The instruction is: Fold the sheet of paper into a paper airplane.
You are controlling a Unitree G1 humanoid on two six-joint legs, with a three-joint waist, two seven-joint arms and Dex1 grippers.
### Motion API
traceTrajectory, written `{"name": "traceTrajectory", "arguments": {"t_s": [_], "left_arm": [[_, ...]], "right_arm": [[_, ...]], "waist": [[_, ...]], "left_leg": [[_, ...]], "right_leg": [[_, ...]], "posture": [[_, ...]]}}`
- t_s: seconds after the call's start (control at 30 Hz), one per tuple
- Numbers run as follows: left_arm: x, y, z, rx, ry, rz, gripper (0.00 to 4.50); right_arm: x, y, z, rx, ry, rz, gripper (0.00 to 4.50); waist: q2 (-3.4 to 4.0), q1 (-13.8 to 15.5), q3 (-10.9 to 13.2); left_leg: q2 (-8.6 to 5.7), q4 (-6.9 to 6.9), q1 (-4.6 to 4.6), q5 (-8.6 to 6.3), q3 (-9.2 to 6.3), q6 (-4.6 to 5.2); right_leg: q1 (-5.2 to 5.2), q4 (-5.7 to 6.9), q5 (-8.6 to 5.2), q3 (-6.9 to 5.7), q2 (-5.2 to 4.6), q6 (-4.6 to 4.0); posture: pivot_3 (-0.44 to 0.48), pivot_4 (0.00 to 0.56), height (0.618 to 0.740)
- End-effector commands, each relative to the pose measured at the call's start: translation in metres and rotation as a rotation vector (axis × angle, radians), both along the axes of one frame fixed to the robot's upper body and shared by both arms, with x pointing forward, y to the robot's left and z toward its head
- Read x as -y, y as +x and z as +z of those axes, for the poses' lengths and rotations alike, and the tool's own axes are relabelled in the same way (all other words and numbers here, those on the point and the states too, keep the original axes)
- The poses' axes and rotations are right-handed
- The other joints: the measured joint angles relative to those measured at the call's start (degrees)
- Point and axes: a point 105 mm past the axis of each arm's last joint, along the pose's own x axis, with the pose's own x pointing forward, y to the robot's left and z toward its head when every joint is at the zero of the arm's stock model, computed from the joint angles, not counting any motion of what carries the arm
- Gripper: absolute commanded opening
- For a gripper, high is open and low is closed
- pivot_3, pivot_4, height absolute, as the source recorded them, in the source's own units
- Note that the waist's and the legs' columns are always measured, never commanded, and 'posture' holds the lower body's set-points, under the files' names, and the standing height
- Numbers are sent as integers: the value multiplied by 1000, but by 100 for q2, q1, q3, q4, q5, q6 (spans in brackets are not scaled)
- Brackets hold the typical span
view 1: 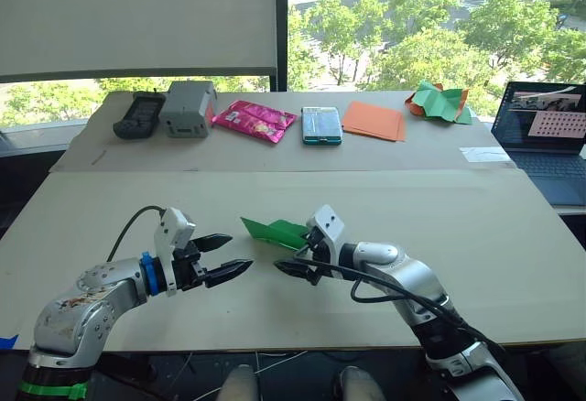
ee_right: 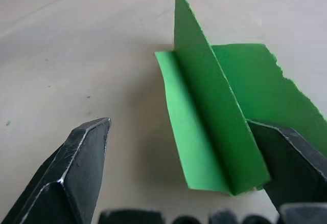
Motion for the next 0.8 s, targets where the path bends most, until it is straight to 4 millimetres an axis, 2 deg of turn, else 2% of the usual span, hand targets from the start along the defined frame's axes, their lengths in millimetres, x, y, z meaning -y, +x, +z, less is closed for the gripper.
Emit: {"name": "traceTrajectory", "arguments": {"t_s": [0.03,0.17,0.3,0.47,0.63,0.8], "left_arm": [[-6,4,13,68,5,25,4454],[-8,3,10,71,9,30,4454],[-12,4,9,81,10,50,4454],[-13,1,1,76,13,58,4454],[-14,0,-1,77,14,65,4454],[-14,0,-4,71,18,66,4454]], "right_arm": [[-1,7,30,84,64,16,4500],[2,6,44,101,78,54,4500],[8,17,59,144,69,49,4500],[13,29,55,286,-86,61,4500],[6,18,49,410,-127,129,4500],[3,13,41,427,-133,133,4500]], "waist": [[0,-2,0],[2,7,1],[6,2,5],[5,0,4],[5,-6,4],[5,-5,4]], "left_leg": [[0,0,3,1,-1,2],[0,0,19,-4,0,-7],[0,0,18,-18,1,-28],[0,-1,25,-18,1,-28],[0,-4,25,-17,1,-28],[0,-4,28,-17,2,-28]], "right_leg": [[3,0,0,0,0,0],[1,-4,-1,0,0,-1],[2,-4,-1,1,0,-1],[5,-4,-1,1,0,-1],[6,-2,-1,1,0,-1],[8,-3,-1,1,0,-1]], "posture": [[0,150,706],[0,150,706],[0,150,706],[0,150,706],[0,150,706],[0,150,706]]}}
